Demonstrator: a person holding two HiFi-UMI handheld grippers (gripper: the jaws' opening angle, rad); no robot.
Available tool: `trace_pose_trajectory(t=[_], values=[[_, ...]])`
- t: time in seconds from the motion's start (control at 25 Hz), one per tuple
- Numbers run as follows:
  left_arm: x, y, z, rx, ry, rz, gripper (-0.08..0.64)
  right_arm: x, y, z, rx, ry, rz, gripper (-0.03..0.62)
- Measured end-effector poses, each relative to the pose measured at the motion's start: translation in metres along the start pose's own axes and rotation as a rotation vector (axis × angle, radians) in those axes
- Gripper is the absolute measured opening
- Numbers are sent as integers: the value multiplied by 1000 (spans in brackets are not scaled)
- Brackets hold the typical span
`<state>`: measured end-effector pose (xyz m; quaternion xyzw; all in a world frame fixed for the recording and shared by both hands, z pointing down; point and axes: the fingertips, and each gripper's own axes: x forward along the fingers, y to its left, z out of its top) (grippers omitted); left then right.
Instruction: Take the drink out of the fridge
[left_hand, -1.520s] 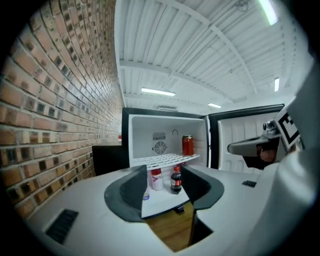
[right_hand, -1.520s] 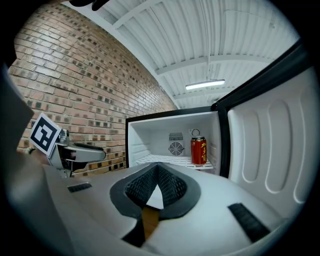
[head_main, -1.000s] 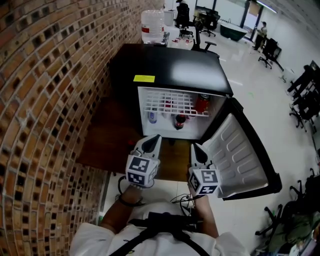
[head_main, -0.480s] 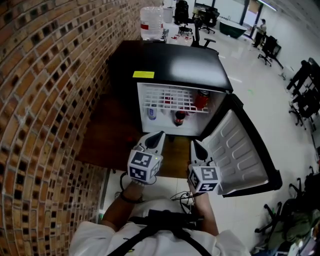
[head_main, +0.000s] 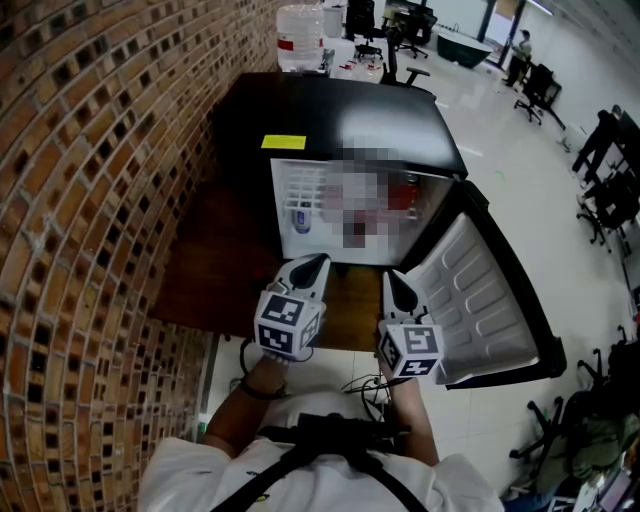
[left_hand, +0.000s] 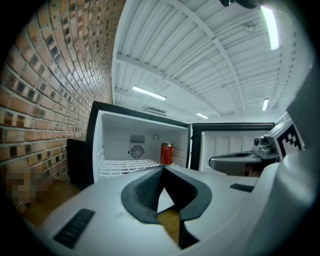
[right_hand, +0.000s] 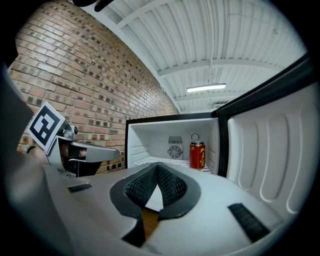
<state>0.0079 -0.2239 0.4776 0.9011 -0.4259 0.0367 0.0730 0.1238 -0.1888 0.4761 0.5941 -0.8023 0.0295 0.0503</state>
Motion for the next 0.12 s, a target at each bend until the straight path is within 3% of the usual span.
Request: trace_pose_trajectory(t=[0.12], values=[[4,2,1,1,-3,-1,6,3,-3,1,2,2,-4,11]])
